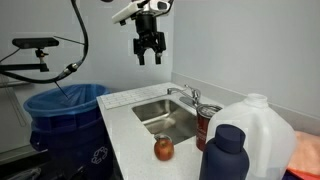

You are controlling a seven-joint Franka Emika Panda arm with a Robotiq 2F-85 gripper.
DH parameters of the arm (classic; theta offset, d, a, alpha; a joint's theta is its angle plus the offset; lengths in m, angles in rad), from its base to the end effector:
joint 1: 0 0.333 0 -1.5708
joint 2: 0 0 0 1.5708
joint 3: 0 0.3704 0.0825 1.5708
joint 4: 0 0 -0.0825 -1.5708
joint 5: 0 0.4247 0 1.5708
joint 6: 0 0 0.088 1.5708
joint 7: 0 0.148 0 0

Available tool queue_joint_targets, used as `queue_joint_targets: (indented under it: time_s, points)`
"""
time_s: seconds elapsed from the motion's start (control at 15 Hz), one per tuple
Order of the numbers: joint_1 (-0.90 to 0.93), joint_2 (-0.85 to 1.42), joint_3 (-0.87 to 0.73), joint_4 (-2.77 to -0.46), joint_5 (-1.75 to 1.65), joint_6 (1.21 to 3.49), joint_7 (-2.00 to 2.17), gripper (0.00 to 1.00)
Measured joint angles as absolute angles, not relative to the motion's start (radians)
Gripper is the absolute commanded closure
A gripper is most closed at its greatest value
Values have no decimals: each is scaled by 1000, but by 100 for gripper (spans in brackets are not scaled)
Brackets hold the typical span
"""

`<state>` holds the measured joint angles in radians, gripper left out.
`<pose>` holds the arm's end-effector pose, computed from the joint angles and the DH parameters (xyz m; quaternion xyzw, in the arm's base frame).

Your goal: Turn the tap nozzle all the way to the left

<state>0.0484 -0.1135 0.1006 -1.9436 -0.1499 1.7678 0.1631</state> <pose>0.5472 0.0647 0.5293 0.9964 0.0094 -0.0189 0.0825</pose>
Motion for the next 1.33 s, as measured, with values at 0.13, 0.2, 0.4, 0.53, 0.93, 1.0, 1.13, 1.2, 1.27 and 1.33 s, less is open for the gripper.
queue_joint_targets:
  time_s: [0.13,0.2,0.4,0.53,0.93,1.0,1.13,1.2,1.27,1.33]
  points:
    - [49,-62,102,-1916,-150,1835,194,0]
    - [50,-37,103,-1904,-150,1867,212,0]
    - [55,36,104,-1874,-150,1943,268,0]
    - [62,82,104,-1856,-150,1981,312,0]
    - [75,194,92,-1805,-170,2078,476,0]
    - [77,207,86,-1798,-185,2084,501,0]
    - [81,222,78,-1788,-198,2080,508,0]
    - [82,225,77,-1786,-200,2080,508,0]
    - [83,226,76,-1785,-201,2080,508,0]
    - [84,226,76,-1785,-201,2080,508,0]
